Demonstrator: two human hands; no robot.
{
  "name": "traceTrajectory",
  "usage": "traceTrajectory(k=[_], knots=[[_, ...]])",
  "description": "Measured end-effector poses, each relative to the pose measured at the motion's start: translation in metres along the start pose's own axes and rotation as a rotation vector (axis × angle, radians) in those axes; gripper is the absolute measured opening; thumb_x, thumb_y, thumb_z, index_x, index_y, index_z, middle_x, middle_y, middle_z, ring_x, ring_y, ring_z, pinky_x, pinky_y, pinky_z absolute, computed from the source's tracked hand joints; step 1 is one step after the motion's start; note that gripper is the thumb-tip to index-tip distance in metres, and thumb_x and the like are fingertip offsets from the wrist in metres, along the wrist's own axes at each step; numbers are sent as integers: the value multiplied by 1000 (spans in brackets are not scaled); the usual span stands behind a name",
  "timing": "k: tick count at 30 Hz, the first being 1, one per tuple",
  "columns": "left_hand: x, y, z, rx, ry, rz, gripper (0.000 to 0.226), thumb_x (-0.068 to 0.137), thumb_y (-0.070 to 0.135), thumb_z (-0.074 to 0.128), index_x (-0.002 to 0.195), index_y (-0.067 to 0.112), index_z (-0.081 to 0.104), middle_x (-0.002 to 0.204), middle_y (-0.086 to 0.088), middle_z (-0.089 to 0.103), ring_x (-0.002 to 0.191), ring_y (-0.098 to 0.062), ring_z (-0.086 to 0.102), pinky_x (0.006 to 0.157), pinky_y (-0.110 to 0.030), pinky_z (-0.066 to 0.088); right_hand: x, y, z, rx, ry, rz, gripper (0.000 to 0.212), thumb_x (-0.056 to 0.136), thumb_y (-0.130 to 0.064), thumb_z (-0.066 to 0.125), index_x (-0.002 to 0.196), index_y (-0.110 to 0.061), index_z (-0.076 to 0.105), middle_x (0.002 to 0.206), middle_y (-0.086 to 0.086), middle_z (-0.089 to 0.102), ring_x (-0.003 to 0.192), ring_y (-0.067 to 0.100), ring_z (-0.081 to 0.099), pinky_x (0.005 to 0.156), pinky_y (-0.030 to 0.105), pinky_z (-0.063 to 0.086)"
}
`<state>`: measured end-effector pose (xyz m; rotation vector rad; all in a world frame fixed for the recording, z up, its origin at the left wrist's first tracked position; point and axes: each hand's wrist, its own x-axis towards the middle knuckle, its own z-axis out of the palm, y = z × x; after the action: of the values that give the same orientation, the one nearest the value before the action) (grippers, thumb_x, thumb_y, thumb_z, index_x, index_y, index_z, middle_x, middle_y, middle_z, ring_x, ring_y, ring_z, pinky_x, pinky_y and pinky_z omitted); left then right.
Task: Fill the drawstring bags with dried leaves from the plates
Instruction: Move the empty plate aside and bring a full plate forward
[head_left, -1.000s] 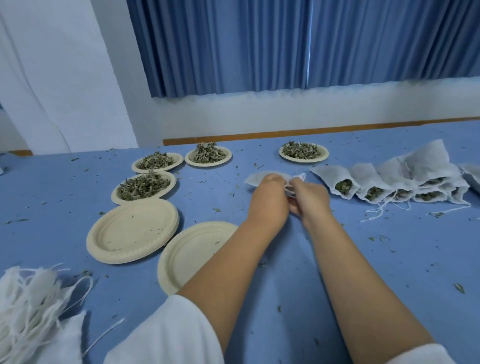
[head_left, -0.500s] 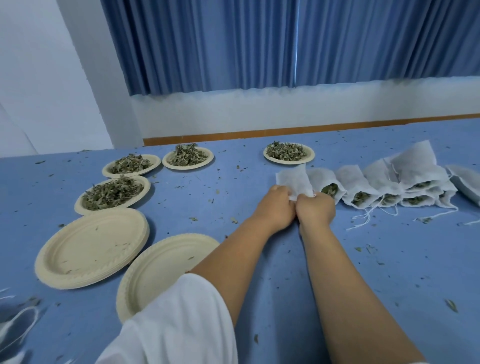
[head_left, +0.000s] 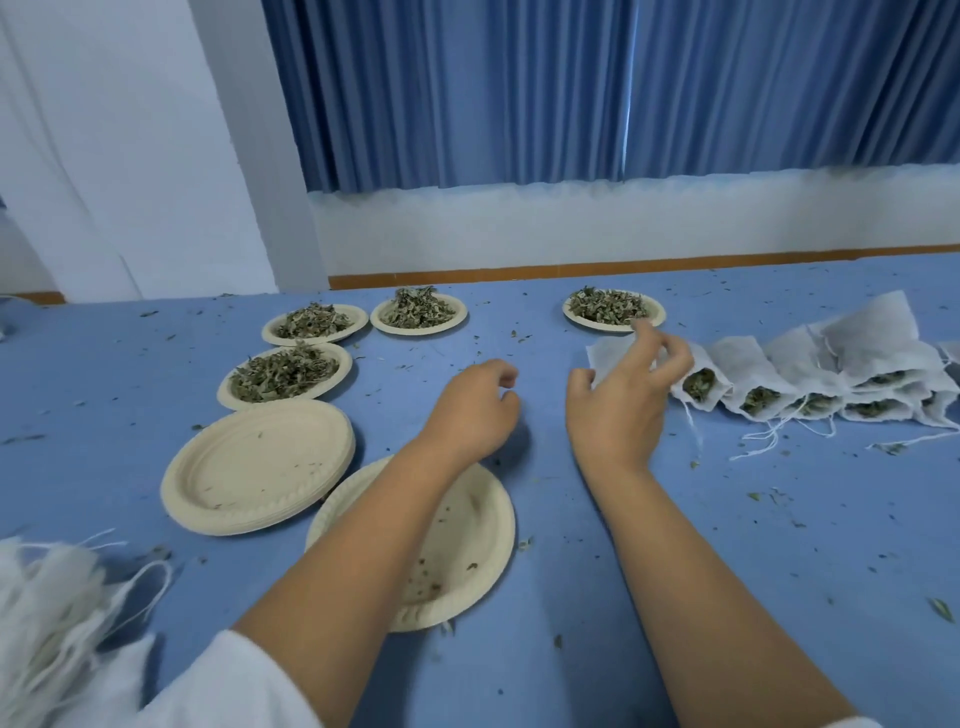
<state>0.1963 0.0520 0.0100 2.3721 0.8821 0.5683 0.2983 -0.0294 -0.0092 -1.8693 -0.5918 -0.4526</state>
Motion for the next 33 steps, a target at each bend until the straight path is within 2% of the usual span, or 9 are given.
traceTrajectory(k=[3, 10, 13, 15, 19, 22, 25, 30, 33], knots=[[-23, -22, -17, 19, 12, -48, 36, 98, 8, 46, 134, 9, 55, 135, -5, 58, 124, -19, 54, 103, -28, 40, -18, -7, 9, -37, -211, -46, 45, 86, -10, 56, 130, -11, 46, 139, 9, 30, 76, 27, 53, 57, 30, 34], [-68, -52, -32, -7, 98, -107, 32, 97, 8, 48, 128, 9, 60, 128, -5, 63, 118, -18, 58, 100, -27, 43, -54, -16, 26, -94, -619, -92, 34, 93, -27, 53, 125, -17, 54, 129, 2, 42, 76, 19, 53, 68, 30, 41], [-83, -61, -39, -55, 138, -132, 32, 98, 7, 48, 126, 10, 60, 126, -4, 63, 116, -17, 58, 97, -22, 40, -54, -20, 25, -68, -707, -75, 22, 91, -36, 54, 105, -22, 64, 104, -6, 59, 85, 15, 57, 67, 27, 40], [-92, -66, -42, -78, 161, -153, 32, 97, 6, 46, 126, 11, 60, 125, -2, 63, 116, -16, 57, 96, -21, 39, -53, -23, 22, -40, -802, -68, 19, 86, -44, 60, 90, -26, 65, 83, -13, 60, 82, 12, 58, 65, 26, 41], [-103, -69, -47, -119, 184, -182, 33, 97, 6, 45, 125, 12, 61, 122, 0, 64, 115, -15, 58, 97, -20, 39, -52, -28, 17, -65, -1007, -149, 8, 81, -33, 69, 86, -27, 70, 74, -14, 58, 74, 6, 56, 66, 22, 43], [-104, -67, -54, -91, 187, -150, 34, 97, 5, 46, 128, 11, 60, 126, -2, 63, 118, -16, 57, 99, -22, 39, -47, -31, 12, 8, -1043, -117, 8, 86, -23, 68, 89, -19, 74, 78, -10, 66, 77, 7, 60, 63, 14, 44], [-106, -68, -66, -124, 268, -148, 33, 97, 8, 48, 127, 14, 61, 125, 1, 65, 115, -12, 58, 95, -18, 38, -38, -31, 5, 138, -1048, 29, 7, 88, -24, 70, 82, -25, 73, 82, -12, 70, 72, -4, 64, 57, 5, 44], [-107, -78, -90, -191, 431, -189, 33, 97, 12, 50, 127, 13, 62, 127, 1, 65, 115, -14, 59, 94, -25, 43, -41, -42, 10, 330, -902, 229, 6, 87, -22, 71, 85, -18, 75, 79, -7, 73, 67, 1, 66, 52, 12, 45], [-106, -91, -103, -85, 467, -283, 39, 96, 11, 48, 134, 12, 57, 134, -3, 60, 122, -20, 55, 88, -26, 39, -52, -62, 29, 394, -836, 315, 9, 86, -17, 72, 88, -8, 73, 67, -4, 67, 46, -2, 58, 42, 13, 42]])
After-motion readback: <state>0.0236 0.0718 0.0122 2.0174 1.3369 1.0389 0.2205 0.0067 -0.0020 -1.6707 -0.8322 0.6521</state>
